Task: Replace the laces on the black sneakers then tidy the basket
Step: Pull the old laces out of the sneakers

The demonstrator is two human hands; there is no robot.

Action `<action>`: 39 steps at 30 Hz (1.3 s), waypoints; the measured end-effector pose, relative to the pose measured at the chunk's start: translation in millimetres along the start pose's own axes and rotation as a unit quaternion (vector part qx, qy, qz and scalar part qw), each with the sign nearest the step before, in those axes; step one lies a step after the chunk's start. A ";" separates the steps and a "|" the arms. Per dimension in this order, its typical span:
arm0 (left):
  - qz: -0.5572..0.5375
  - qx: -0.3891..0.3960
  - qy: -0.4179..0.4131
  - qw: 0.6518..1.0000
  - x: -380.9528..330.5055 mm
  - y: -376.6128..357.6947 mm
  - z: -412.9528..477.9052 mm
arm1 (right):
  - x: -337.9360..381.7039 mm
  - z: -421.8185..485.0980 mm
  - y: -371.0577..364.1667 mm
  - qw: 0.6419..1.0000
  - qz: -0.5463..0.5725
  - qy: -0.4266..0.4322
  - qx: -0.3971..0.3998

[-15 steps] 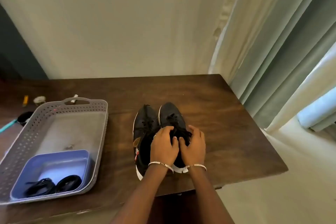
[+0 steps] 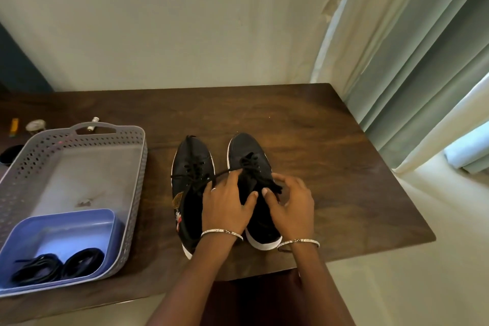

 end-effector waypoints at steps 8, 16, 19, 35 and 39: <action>-0.099 0.012 0.055 0.994 -8.6 -7.7 -5.8 | 54.1 31.9 -7.6 0.982 -0.151 0.115 0.027; -0.131 -0.043 0.075 0.988 0.6 -15.2 -12.1 | -8.8 56.6 10.5 0.873 0.453 -0.160 -0.086; -0.133 -0.054 0.081 0.986 1.4 -18.7 -15.5 | -33.4 66.7 32.7 0.760 0.604 -0.225 -0.081; -0.173 -0.089 0.070 0.978 2.5 -20.7 -21.8 | -23.7 36.2 19.4 0.998 -0.059 0.022 0.006; -0.165 -0.092 0.055 0.980 0.5 -18.9 -18.5 | 12.5 17.8 9.5 0.991 -0.118 0.062 0.020</action>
Point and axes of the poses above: each hand's wrist, its own z-axis towards the middle knuckle, its own y-axis out of the back of the hand, x = y × z, the point moved 8 cm from there along z, towards the middle knuckle, and after that the axes turned 11 degrees about -z, right-handed, at the moved point
